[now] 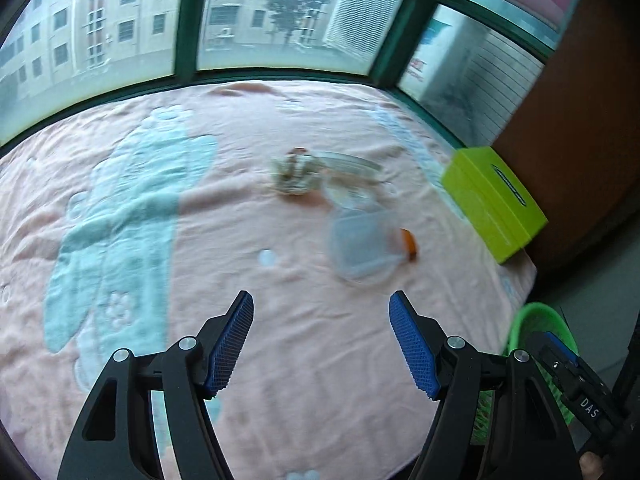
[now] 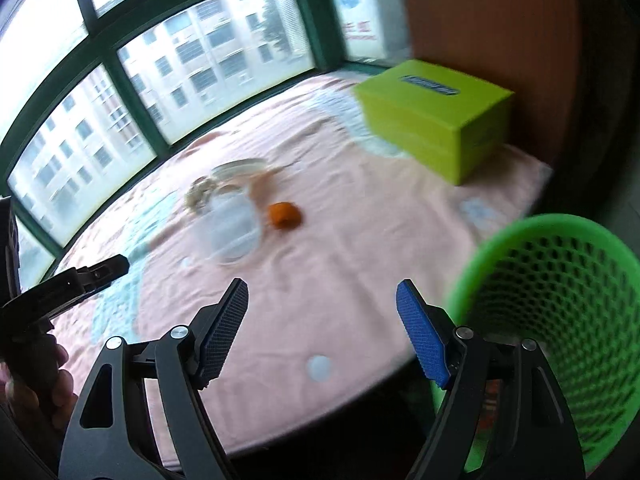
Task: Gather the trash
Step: 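Move both tools back over the table toward the remaining clear containers, then grasp a clear rectangular container with the right gripper while the left grasps the round clear cup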
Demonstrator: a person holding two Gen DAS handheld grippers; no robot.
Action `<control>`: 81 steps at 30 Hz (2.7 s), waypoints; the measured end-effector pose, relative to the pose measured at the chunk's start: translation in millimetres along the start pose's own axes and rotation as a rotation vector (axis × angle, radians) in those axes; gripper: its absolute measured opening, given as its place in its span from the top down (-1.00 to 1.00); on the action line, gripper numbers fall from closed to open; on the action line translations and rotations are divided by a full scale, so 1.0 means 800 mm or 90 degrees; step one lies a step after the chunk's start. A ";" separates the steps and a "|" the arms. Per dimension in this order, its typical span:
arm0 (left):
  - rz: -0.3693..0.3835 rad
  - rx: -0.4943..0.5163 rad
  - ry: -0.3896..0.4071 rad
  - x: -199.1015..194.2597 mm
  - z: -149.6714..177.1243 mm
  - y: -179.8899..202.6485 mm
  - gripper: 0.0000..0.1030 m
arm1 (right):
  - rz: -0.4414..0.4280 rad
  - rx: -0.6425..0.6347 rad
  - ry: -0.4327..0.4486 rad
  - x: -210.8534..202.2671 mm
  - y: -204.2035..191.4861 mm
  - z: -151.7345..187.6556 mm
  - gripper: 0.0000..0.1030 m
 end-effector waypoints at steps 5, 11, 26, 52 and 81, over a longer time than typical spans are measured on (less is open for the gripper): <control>-0.006 -0.027 -0.008 0.005 0.001 -0.028 -0.32 | -0.019 -0.043 -0.019 0.035 -0.039 -0.009 -0.54; -0.002 -0.051 -0.020 0.015 0.005 -0.050 -0.32 | -0.055 -0.113 -0.034 0.072 -0.077 -0.018 -0.69; 0.004 -0.077 -0.045 0.044 0.002 -0.072 -0.32 | -0.073 -0.233 -0.076 0.171 -0.124 -0.029 -0.86; 0.001 -0.080 -0.064 0.072 -0.004 -0.081 -0.32 | -0.050 -0.241 -0.083 0.199 -0.120 -0.035 -0.70; 0.074 0.011 -0.114 0.191 -0.050 0.022 0.43 | -0.015 -0.080 0.001 0.032 0.004 -0.018 -0.71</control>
Point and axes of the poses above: each gripper's, at about its wrist camera, not at the fingertips, and x roughly the way its jaws point, y to its right, z to its underside, the point moved 6 cm from there along x, roughly the way its jaws point, and after that the axes turned 1 degree about y, right-handed, at the moved point
